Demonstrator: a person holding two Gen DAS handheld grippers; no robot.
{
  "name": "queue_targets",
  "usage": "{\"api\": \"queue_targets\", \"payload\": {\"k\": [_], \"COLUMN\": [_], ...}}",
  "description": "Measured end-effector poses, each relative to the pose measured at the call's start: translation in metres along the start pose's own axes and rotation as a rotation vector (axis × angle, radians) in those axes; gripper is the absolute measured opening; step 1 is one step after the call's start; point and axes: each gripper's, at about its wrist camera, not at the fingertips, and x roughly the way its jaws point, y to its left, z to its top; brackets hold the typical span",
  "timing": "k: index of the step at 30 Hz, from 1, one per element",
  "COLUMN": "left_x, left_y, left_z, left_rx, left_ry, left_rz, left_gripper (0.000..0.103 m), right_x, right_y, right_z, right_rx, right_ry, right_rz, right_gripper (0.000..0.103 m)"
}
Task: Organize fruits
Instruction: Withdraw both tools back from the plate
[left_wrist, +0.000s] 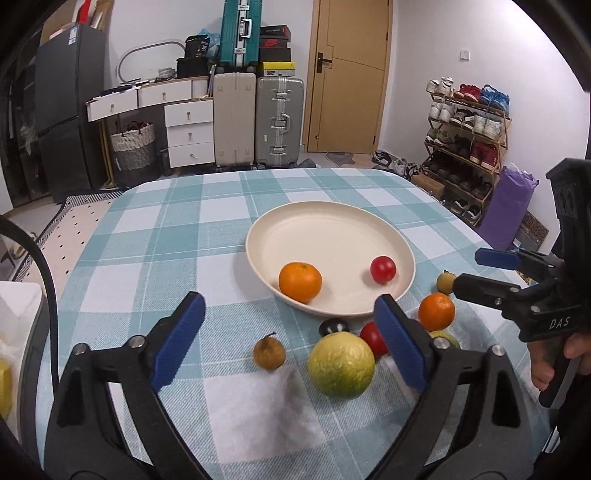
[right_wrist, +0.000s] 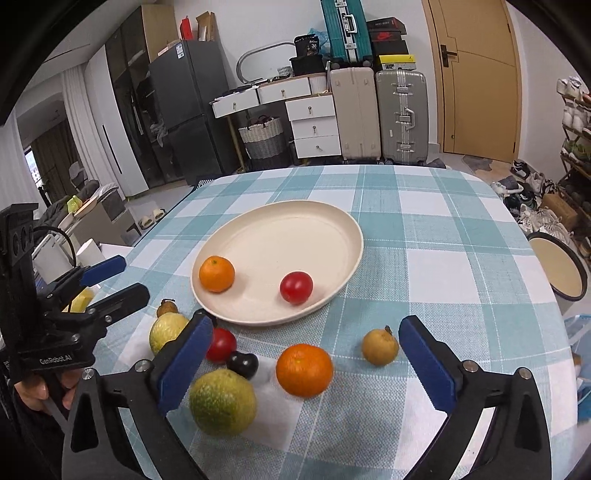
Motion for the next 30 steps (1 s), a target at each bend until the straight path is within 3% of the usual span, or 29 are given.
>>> {"api": "queue_targets", "payload": {"k": [10, 30], "left_x": [-0.011, -0.018], "left_y": [0.005, -0.010], "left_z": [-0.015, -0.027], "left_rx": [-0.022, 0.038], "left_ry": [-0.016, -0.062], "left_rz": [0.016, -0.005], "left_gripper": [0.102, 0.102], "right_x": [-0.010, -0.010], "right_y": [-0.008, -0.028], "right_z": [-0.014, -0.029], "right_rx": [0.002, 0.008], "right_ry": [0.007, 0.055], "right_rz": [-0.029, -0.077], "right_gripper": [0.103, 0.103]}}
